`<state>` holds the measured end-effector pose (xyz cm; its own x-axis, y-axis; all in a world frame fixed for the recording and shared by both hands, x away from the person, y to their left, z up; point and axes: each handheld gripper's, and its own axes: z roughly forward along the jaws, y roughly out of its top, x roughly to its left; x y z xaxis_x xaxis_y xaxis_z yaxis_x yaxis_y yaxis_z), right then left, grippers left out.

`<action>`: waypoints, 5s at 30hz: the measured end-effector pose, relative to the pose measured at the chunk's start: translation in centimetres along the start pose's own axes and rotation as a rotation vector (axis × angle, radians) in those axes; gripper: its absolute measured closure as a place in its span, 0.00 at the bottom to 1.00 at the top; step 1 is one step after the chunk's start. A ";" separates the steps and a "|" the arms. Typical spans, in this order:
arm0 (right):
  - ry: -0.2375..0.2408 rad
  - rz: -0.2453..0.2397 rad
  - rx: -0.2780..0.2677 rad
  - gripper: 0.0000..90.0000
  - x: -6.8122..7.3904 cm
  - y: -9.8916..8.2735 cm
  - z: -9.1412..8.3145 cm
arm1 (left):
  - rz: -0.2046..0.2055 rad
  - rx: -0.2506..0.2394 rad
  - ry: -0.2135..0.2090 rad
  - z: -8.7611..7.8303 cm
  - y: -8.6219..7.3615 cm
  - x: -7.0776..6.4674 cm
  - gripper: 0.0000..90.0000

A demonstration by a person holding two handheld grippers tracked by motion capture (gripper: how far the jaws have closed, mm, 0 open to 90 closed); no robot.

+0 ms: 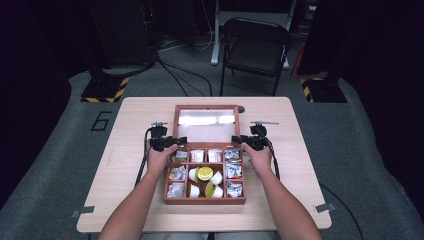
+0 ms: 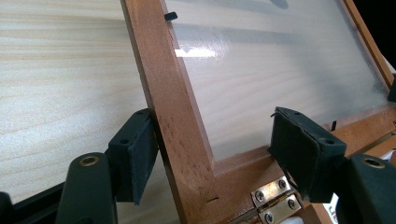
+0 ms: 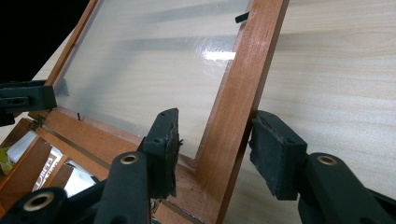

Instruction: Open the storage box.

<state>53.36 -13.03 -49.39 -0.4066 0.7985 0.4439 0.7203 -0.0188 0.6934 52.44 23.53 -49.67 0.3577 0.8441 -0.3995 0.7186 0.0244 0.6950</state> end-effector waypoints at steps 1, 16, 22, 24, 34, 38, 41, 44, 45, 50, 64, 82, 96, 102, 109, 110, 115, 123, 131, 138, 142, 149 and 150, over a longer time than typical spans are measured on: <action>0.000 0.001 0.000 0.58 0.0 0.0 0.0 | -0.001 0.000 0.000 0.0 0.0 0.0 0.36; 0.024 0.043 0.013 0.58 -0.5 -0.1 0.2 | -0.023 0.021 -0.027 0.2 0.0 0.5 0.35; 0.029 0.053 0.018 0.58 -0.6 -0.1 0.2 | -0.026 0.031 -0.039 0.2 0.1 0.7 0.36; 0.032 0.062 0.021 0.58 -0.6 -0.1 0.2 | -0.030 0.033 -0.044 0.2 0.1 0.8 0.36; 0.039 0.072 0.024 0.58 -0.7 -0.2 0.3 | -0.031 0.032 -0.068 0.2 0.1 1.3 0.37; 0.042 0.084 0.027 0.58 -0.8 -0.2 0.3 | -0.038 0.035 -0.073 0.3 0.1 1.3 0.37; 0.049 0.097 0.035 0.58 -0.9 -0.2 0.3 | -0.047 0.038 -0.072 0.3 0.1 1.3 0.37; 0.053 0.098 0.032 0.58 -1.1 -0.2 0.4 | -0.051 0.041 -0.072 0.3 0.1 1.3 0.36; 0.052 0.102 0.033 0.57 -1.1 -0.2 0.4 | -0.049 0.040 -0.074 0.3 0.1 1.4 0.36; 0.059 0.118 0.040 0.57 -1.2 -0.2 0.5 | -0.047 0.045 -0.073 0.3 0.1 1.5 0.36; 0.070 0.161 0.052 0.57 -1.5 -0.3 0.6 | -0.048 0.047 -0.063 0.3 0.0 1.6 0.35; 0.075 0.198 0.061 0.57 -1.6 -0.4 0.7 | -0.070 0.051 -0.066 0.2 0.0 1.8 0.36; -0.036 0.016 0.015 0.50 0.3 0.3 -1.5 | -0.027 0.013 -0.045 -2.3 0.5 1.4 0.42; -0.019 0.000 -0.016 0.48 1.3 0.6 -3.7 | 0.009 0.006 -0.046 -4.0 0.6 0.6 0.43; 0.005 -0.103 -0.030 0.47 4.0 0.0 -5.9 | 0.049 -0.027 -0.098 -6.3 0.0 -1.2 0.44; 0.010 -0.118 -0.030 0.45 4.5 -0.3 -6.2 | 0.044 -0.031 -0.102 -6.6 -0.2 -1.3 0.44; 0.034 -0.146 -0.037 0.42 6.1 -1.1 -7.0 | 0.050 -0.049 -0.127 -8.0 -0.8 -2.1 0.43; 0.032 -0.252 -0.020 0.40 8.2 -2.3 -7.1 | 0.109 -0.053 -0.125 -9.5 -1.5 -2.7 0.42; 0.042 -0.337 0.027 0.40 9.2 -4.0 -6.4 | 0.064 -0.082 -0.103 -10.3 -2.1 -2.4 0.41; 0.076 -0.413 0.074 0.40 11.1 -5.2 -5.1 | 0.083 -0.078 -0.073 -10.4 -2.3 -2.1 0.40; 0.099 -0.455 0.123 0.39 12.1 -5.8 -4.2 | 0.089 -0.075 -0.072 -10.4 -2.5 -2.2 0.38; 0.141 -0.476 0.183 0.54 13.0 -6.6 -2.9 | 0.078 -0.092 -0.076 -11.0 -2.7 -2.2 0.35; 0.141 -0.476 0.183 0.54 13.0 -6.6 -2.9 | 0.077 -0.092 -0.075 -11.0 -2.7 -2.2 0.35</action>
<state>41.70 -4.24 -46.56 -0.7751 0.6043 0.1846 0.5187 0.4416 0.7321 43.12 27.52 -44.06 0.4556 0.8032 -0.3838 0.6307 0.0130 0.7759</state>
